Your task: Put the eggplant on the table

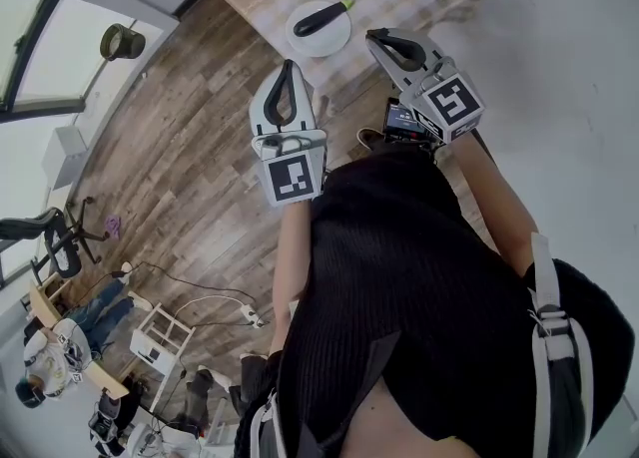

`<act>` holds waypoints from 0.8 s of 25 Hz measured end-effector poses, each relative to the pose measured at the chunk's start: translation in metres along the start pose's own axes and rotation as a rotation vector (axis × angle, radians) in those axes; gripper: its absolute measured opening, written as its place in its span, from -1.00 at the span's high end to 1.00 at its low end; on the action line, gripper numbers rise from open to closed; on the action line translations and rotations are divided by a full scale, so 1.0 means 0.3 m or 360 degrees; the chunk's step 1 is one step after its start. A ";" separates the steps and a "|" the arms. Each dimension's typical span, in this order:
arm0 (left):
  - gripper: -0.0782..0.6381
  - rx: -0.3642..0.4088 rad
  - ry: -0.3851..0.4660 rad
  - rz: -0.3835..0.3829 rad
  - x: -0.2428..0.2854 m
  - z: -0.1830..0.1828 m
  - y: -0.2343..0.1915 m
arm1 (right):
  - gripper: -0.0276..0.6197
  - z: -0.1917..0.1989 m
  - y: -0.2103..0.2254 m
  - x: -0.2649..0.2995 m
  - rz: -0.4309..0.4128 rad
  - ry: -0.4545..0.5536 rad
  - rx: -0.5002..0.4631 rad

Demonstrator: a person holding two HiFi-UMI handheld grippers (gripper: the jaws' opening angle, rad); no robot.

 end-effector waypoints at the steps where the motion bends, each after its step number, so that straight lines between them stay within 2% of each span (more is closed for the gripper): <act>1: 0.78 -0.0001 -0.0001 0.0003 -0.003 0.000 -0.002 | 0.87 0.001 -0.003 -0.002 0.0007 -0.0003 0.0001; 20: 0.78 -0.0019 -0.0018 -0.0063 -0.080 0.029 -0.112 | 0.91 0.002 -0.014 0.054 0.0120 -0.0023 -0.0029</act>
Point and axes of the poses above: the fingertips, and each gripper's own axes: x forward along the fingers, y to its right, z out of its underside, the point moved 8 cm from there along -x, backward along the fingers, and after that the axes turned 13 degrees about x, right-handed, at the moved point
